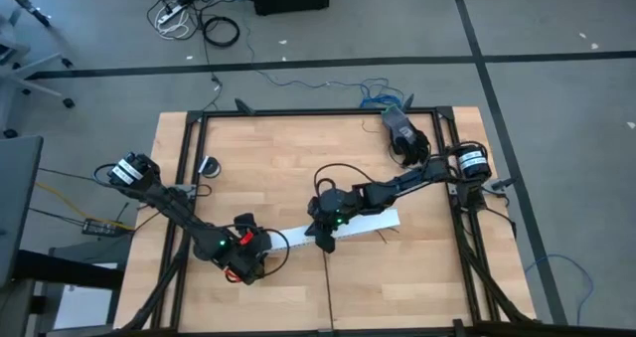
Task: Ziptie cables
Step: Close the lid on the cable duct
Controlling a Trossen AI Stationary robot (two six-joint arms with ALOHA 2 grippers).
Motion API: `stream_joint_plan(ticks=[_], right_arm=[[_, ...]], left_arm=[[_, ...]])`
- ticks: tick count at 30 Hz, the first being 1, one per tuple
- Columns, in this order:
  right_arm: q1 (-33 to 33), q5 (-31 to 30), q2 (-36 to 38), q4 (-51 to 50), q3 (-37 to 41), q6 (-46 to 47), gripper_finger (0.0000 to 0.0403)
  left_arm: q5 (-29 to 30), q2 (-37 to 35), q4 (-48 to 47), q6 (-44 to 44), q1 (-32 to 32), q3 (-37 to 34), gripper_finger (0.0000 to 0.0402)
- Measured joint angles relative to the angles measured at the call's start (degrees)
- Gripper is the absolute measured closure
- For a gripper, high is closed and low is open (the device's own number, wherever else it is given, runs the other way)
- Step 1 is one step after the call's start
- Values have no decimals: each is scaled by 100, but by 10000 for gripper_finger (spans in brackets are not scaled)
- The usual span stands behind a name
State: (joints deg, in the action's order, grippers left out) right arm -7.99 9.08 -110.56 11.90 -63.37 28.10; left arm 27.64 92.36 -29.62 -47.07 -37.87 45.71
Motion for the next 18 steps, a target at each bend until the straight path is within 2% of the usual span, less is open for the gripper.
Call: stream_joint_plan(ticks=[18], right_arm=[[-262, -694, 118, -931, -39, 76, 403]], left_arm=[[11, -4, 54, -13, 0, 0, 112]])
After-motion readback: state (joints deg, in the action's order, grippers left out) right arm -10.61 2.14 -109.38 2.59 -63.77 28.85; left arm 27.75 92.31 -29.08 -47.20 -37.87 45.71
